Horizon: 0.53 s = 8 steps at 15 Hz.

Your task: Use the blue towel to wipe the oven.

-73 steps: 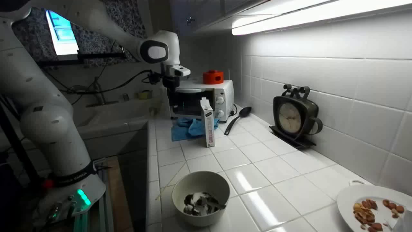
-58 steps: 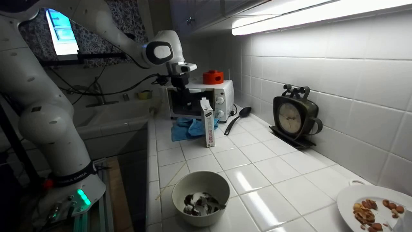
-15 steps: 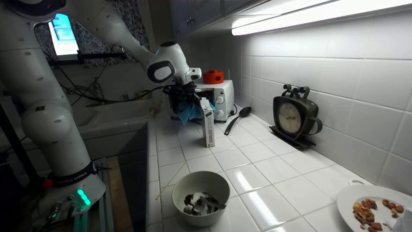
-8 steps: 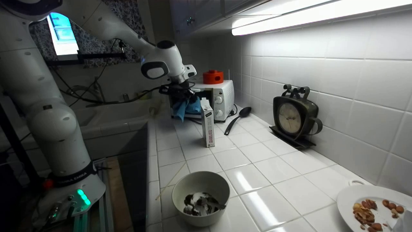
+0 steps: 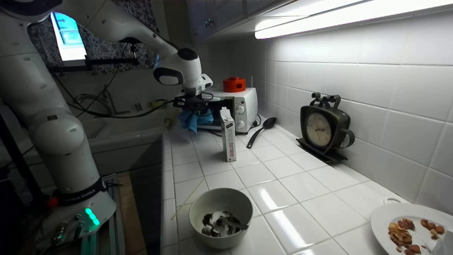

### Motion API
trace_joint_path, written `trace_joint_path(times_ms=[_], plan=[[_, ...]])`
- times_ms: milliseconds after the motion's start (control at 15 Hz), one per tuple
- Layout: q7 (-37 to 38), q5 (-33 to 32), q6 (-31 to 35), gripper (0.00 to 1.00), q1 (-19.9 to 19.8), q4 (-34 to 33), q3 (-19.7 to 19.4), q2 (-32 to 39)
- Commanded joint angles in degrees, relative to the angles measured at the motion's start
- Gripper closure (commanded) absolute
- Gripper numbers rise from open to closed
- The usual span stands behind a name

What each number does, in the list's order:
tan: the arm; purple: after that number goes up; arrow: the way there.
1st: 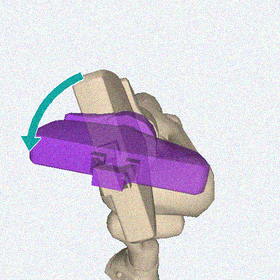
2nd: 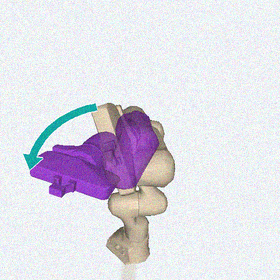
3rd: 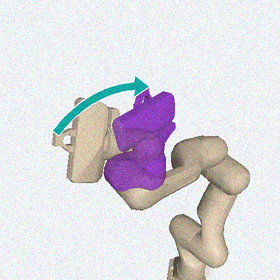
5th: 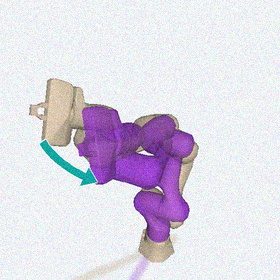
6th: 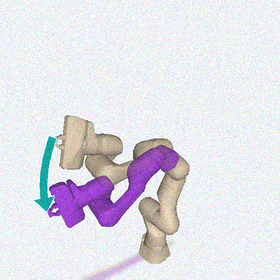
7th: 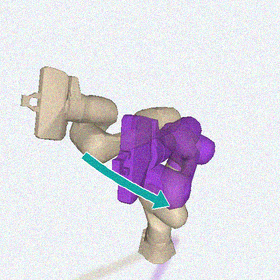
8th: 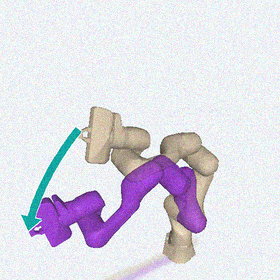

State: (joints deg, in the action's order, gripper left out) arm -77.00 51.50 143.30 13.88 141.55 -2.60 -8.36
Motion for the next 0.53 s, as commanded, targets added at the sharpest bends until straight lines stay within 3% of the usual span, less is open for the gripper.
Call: trace_joint_path(times_ms=[0, 267, 467], plan=[[5.09, 3.09, 1.53, 1.0, -2.29, 0.96, 3.09, -0.51], [14.12, 6.19, 0.1, 1.0, -4.06, -0.46, 3.2, -0.21], [12.3, 6.97, -0.03, 1.0, -4.39, -0.85, 3.58, -0.41]])
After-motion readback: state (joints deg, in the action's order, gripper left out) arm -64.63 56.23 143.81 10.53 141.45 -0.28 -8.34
